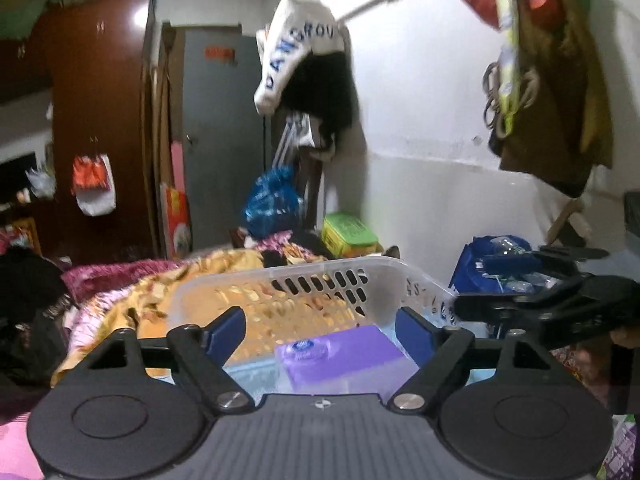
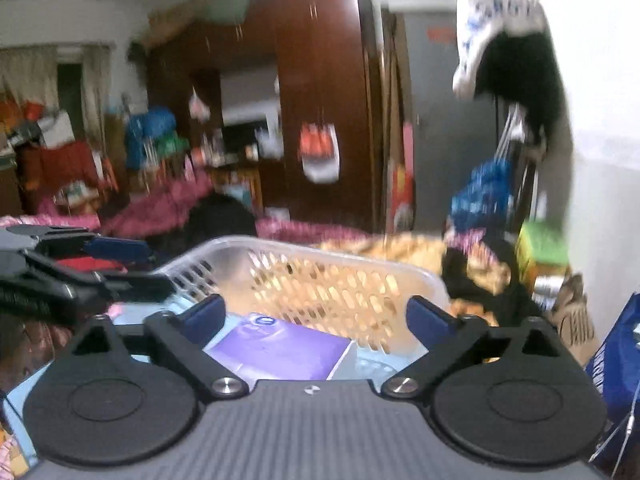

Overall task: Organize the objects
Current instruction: 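Lower the tissue pack into the basket and open both grippers, then grasp the white plush toy with both grippers and lift it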

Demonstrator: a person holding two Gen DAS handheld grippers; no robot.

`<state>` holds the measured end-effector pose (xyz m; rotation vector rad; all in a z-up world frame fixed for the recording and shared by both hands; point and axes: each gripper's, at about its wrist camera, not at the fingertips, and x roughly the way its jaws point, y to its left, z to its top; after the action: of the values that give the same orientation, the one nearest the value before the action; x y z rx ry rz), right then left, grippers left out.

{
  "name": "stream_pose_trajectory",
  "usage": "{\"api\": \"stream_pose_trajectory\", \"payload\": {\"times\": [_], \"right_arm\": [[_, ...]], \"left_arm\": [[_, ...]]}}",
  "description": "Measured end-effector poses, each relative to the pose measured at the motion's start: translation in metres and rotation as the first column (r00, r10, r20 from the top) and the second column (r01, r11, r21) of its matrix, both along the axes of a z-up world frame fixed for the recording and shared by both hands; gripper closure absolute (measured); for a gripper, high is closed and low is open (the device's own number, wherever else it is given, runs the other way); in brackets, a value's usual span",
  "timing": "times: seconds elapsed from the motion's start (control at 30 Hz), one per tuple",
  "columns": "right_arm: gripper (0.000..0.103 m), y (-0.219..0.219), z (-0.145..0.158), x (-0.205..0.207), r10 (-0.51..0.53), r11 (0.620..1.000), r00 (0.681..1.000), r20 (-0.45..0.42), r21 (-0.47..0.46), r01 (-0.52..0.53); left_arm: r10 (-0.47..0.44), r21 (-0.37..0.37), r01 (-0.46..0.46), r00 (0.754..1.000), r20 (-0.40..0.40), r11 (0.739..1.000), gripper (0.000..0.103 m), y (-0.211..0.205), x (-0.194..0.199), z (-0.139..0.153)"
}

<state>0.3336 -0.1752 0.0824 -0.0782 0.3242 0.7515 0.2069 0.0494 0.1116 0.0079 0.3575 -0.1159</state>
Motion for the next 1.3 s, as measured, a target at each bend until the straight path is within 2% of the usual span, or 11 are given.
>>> {"api": "stream_pose_trajectory", "payload": {"times": [0.13,0.23,0.4,0.57,0.67,0.73,0.83,0.9,0.97,1.13,1.3], "right_arm": [[0.0,-0.037,-0.01,-0.048,-0.029,0.994,0.998,0.052,0.103,0.024],[0.0,-0.056,-0.021,-0.078,-0.032,0.992,0.996,0.078,0.125,0.023],[0.0,-0.066,-0.04,-0.104,-0.054,0.984,0.996,0.076,0.172,0.04],[0.0,-0.043,-0.079,-0.111,-0.024,0.979,1.0,-0.002,0.201,0.024],[0.0,-0.012,-0.1,-0.114,0.088,0.975,0.994,-0.064,0.211,-0.073],[0.001,0.012,-0.103,-0.118,0.13,0.973,0.989,-0.064,0.2,-0.115],[0.009,0.044,-0.102,-0.121,0.193,0.967,0.98,-0.054,0.18,-0.18],[0.028,0.063,-0.104,-0.122,0.222,0.966,0.974,-0.053,0.147,-0.212],[0.037,0.078,-0.105,-0.118,0.237,0.966,0.969,-0.063,0.12,-0.229],[0.039,0.091,-0.108,-0.105,0.223,0.97,0.97,-0.097,0.123,-0.21],[0.049,0.095,-0.114,-0.097,0.224,0.97,0.965,-0.133,0.13,-0.208]], "left_arm": [[0.038,0.027,-0.038,0.999,0.029,0.999,0.017,0.002,-0.059,0.006],[0.071,0.071,-0.076,0.996,0.061,0.995,0.016,0.004,-0.097,0.011],[0.122,0.073,-0.13,0.987,0.103,0.989,0.013,0.014,-0.133,0.001],[0.207,-0.033,-0.204,0.972,0.114,0.978,0.012,0.035,-0.142,-0.055],[0.221,-0.136,-0.21,0.972,0.077,0.968,0.012,0.052,-0.138,-0.092],[0.221,-0.187,-0.207,0.974,0.055,0.96,0.013,0.063,-0.135,-0.107],[0.24,-0.196,-0.223,0.968,0.068,0.955,0.013,0.07,-0.132,-0.115],[0.253,-0.194,-0.235,0.965,0.071,0.952,0.013,0.073,-0.132,-0.121],[0.252,-0.198,-0.236,0.966,0.06,0.951,0.013,0.077,-0.127,-0.125],[0.203,-0.253,-0.189,0.979,0.03,0.949,0.014,0.091,-0.116,-0.142],[0.169,-0.283,-0.161,0.986,0.003,0.946,0.015,0.092,-0.107,-0.15]]}}
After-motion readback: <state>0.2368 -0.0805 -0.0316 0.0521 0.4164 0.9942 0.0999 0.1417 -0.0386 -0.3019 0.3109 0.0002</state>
